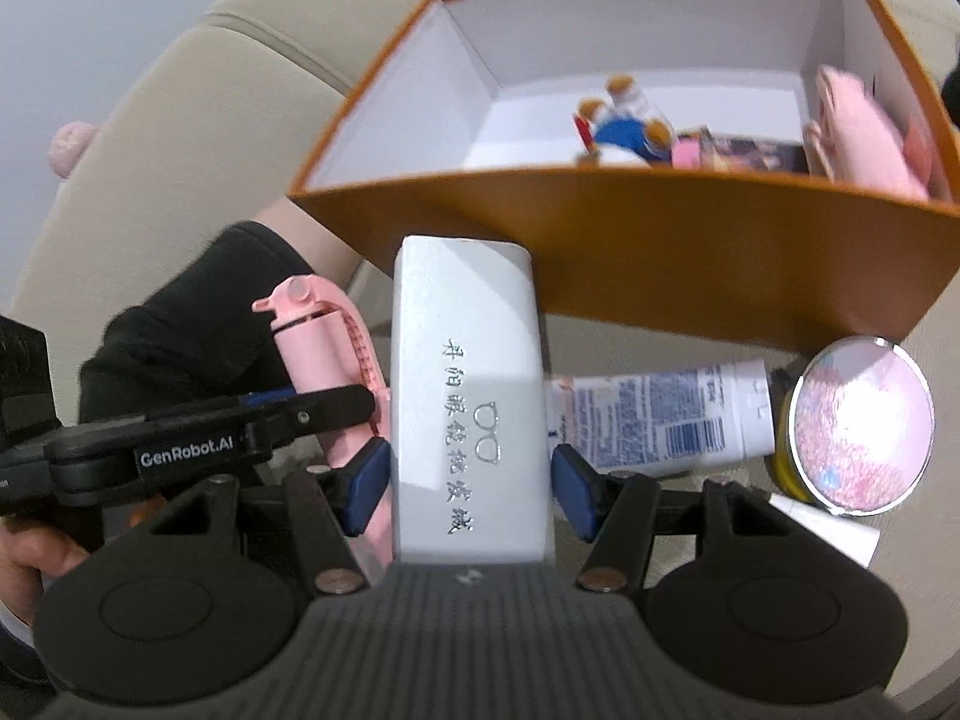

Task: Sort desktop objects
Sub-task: 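Grasp the pink selfie stick with the left gripper while the right gripper holds the glasses box, then drop the glasses box into the orange box with the right gripper while the left carries the stick, then pass the pink selfie stick from the left gripper to the right gripper, then lower the selfie stick into the orange box and open the right gripper, then grasp the Vaseline tube with the left gripper while the right grasps the round pink mirror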

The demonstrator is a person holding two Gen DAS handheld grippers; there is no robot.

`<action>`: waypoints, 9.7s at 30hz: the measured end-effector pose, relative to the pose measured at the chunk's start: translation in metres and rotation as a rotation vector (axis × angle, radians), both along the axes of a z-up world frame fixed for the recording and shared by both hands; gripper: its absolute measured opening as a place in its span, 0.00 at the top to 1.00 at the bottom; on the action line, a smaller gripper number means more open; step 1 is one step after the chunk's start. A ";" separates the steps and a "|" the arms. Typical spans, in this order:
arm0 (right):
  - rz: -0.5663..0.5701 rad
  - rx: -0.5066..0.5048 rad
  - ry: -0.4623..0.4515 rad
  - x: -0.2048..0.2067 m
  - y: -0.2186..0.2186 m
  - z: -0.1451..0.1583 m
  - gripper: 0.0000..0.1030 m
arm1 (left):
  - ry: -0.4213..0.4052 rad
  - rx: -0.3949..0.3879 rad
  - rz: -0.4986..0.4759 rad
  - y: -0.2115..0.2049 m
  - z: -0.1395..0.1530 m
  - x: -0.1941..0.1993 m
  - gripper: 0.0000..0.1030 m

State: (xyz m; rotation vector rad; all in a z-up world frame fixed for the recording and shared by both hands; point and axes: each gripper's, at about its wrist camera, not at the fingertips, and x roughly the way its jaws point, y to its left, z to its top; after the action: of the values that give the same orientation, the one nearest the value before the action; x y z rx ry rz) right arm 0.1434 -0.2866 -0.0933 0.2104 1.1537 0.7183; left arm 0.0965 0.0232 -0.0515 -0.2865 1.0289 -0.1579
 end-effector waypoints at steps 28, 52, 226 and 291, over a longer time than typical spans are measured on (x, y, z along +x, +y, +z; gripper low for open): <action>0.026 0.108 -0.227 0.033 0.049 0.110 0.41 | -0.260 -0.044 -0.009 0.030 0.101 0.011 0.70; -0.227 -0.024 0.050 0.170 0.095 0.040 0.41 | -0.305 -0.082 -0.051 0.042 0.129 0.117 0.70; -0.071 -0.146 0.150 0.214 0.090 -0.008 0.74 | -0.152 -0.162 -0.057 0.062 0.025 0.141 0.70; -0.398 -0.018 -0.024 0.035 -0.095 -0.053 0.48 | 0.089 -0.052 -0.187 -0.079 -0.063 0.030 0.35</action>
State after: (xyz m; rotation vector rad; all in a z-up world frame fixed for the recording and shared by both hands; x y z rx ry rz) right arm 0.1783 -0.3815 -0.1463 0.4026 1.0536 0.3582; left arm 0.1267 -0.0553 -0.1142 -0.2456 1.1406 -0.3436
